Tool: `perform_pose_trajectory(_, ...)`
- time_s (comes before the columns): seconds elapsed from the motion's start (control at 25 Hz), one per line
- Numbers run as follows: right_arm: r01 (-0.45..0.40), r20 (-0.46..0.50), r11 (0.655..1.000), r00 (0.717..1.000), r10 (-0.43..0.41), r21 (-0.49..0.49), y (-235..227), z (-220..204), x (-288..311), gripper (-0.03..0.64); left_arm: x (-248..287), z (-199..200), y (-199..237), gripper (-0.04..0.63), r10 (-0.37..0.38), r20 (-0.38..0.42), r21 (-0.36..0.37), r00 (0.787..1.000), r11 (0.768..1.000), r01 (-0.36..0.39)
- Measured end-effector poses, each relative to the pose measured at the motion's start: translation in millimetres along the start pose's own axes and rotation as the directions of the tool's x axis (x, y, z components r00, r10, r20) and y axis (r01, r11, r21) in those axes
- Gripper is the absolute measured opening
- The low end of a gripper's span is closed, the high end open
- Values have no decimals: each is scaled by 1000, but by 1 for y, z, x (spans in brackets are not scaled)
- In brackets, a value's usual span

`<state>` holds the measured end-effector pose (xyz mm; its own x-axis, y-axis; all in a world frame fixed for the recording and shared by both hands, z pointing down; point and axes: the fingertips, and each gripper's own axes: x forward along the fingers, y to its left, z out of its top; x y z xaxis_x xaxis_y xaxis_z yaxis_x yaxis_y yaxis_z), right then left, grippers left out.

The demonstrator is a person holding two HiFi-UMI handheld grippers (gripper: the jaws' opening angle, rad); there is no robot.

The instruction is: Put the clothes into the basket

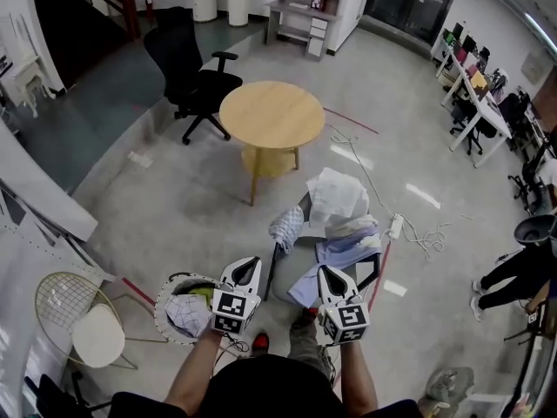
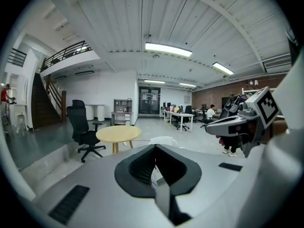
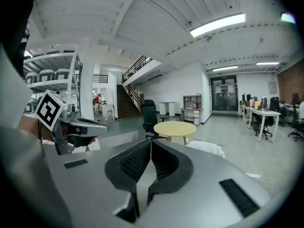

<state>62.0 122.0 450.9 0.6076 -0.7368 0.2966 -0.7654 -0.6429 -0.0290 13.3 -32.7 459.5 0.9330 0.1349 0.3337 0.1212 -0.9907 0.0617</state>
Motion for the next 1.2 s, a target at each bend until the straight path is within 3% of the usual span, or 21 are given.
perform_pose_trajectory(0.52,-126,-31,992,992,126,-1,-78,8,106,29,93,10,33,8,111,-6,-67,994,992,-111)
perform_pose_trajectory(0.88,-225,-138,973,964,229,49,-120,-35,182,29,166,-24,47,8,177,-134,-122,975,973,-194)
perform_pose_trajectory(1.2,-323,-246,943,911,332,77,-128,-91,236,29,204,-72,66,8,221,-245,-184,944,945,-269)
